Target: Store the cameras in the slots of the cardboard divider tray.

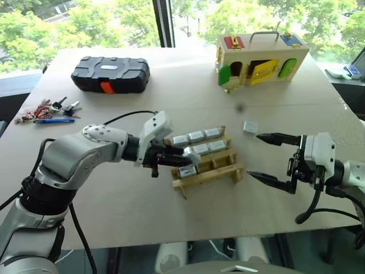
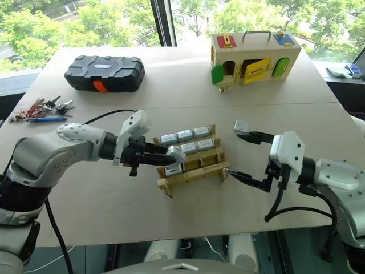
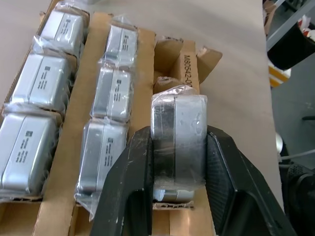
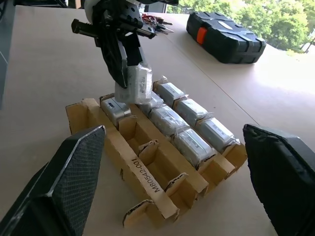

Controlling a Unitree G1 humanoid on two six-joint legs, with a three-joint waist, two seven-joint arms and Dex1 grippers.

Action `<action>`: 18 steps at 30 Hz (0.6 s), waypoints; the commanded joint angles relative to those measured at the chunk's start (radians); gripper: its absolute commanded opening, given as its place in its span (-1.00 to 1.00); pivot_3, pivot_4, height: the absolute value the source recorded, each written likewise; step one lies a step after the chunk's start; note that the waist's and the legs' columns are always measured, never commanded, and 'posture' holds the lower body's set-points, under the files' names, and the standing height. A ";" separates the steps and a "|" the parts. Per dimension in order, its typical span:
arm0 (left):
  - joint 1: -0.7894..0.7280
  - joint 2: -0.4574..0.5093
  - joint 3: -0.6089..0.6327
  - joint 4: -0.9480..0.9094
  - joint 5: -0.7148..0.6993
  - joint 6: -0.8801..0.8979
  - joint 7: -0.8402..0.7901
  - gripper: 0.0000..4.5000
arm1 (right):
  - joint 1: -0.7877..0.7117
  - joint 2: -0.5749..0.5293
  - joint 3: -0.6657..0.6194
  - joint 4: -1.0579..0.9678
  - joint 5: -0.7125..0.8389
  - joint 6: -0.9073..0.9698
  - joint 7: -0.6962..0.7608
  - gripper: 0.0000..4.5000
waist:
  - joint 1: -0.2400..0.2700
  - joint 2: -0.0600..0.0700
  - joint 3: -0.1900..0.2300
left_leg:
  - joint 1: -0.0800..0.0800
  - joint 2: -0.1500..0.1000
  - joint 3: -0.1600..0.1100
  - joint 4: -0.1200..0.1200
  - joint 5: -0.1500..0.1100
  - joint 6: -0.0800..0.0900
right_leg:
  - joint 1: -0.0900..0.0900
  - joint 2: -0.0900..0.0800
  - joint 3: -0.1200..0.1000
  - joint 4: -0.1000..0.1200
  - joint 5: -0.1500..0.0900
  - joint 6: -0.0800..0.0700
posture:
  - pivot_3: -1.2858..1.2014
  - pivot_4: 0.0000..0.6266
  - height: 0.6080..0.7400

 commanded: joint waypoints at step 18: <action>-0.150 -0.136 -0.218 0.073 0.218 -0.032 -0.019 -0.62 | 0.128 -0.026 -0.058 -0.079 -0.002 -0.075 -0.032 0.98 | 0.001 0.000 0.000 | 0.000 -0.001 0.000 0.002 0.000 0.000 | 0.000 0.001 0.001 0.002 0.000 0.000 | 0.03 -0.52 1.00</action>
